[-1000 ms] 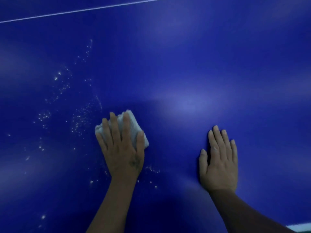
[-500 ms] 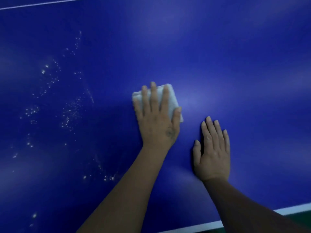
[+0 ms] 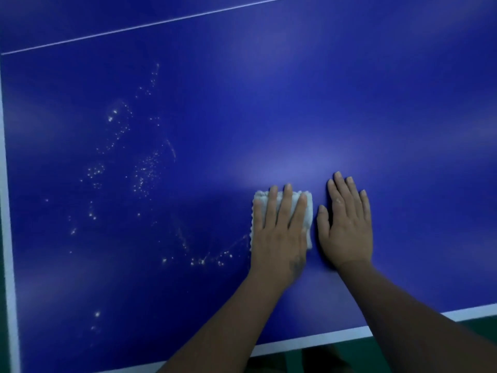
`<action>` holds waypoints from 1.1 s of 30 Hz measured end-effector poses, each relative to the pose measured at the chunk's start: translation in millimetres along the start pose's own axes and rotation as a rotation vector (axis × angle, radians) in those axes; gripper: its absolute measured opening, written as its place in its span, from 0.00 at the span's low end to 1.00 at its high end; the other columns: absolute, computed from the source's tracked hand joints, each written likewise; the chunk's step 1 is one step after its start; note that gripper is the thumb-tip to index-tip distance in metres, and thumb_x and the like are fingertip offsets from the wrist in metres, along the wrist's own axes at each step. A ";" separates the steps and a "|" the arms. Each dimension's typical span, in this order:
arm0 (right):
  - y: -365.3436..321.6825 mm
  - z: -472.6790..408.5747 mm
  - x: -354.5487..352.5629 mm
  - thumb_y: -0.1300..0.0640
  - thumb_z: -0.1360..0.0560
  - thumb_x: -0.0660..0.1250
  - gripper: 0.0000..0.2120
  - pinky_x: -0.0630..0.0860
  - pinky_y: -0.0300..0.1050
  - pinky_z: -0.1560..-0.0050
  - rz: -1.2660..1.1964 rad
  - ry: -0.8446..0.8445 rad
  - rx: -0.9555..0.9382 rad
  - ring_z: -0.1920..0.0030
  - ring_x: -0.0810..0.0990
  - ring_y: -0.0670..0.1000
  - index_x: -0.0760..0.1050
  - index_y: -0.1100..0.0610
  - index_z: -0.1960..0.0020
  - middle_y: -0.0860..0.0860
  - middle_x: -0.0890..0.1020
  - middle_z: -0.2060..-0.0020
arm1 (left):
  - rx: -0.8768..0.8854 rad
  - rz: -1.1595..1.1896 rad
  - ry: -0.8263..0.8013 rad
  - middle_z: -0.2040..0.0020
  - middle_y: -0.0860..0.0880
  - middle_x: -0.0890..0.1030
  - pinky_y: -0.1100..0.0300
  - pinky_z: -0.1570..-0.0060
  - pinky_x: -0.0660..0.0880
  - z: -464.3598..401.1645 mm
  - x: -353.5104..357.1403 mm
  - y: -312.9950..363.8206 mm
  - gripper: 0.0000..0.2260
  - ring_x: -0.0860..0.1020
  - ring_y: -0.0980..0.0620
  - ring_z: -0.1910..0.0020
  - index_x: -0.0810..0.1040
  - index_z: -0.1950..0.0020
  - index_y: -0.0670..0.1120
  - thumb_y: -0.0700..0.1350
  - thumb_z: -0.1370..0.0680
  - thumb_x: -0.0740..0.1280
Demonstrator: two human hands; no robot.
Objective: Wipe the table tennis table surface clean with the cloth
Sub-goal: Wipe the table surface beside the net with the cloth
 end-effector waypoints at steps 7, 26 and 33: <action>13.7 54.9 -10.6 0.51 0.14 0.59 0.29 0.57 0.66 0.17 0.024 -0.086 -0.062 0.15 0.57 0.57 0.63 0.62 0.17 0.54 0.62 0.16 | -0.017 0.087 0.024 0.12 0.44 0.45 0.35 0.17 0.47 36.3 8.0 9.0 0.30 0.41 0.42 0.14 0.48 0.12 0.48 0.56 0.12 0.50; 17.5 91.0 -9.1 0.49 0.14 0.56 0.30 0.51 0.60 0.15 0.034 -0.096 -0.029 0.14 0.53 0.53 0.62 0.60 0.16 0.52 0.59 0.15 | -0.502 0.018 0.209 0.13 0.45 0.51 0.33 0.19 0.49 94.5 12.9 -74.3 0.29 0.47 0.42 0.14 0.51 0.12 0.51 0.59 0.11 0.51; 16.9 91.6 -11.1 0.48 0.14 0.54 0.30 0.49 0.60 0.14 0.050 -0.114 -0.041 0.14 0.51 0.53 0.60 0.60 0.15 0.52 0.57 0.14 | -0.662 0.048 0.203 0.12 0.44 0.49 0.33 0.19 0.50 139.4 34.9 -50.1 0.30 0.46 0.41 0.14 0.48 0.12 0.50 0.60 0.12 0.49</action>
Point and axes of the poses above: each hand's wrist, its own z-axis away from the middle knuckle, its own x-axis out of the palm, y = z × x, the point moved 5 cm from there along -z, towards the middle knuckle
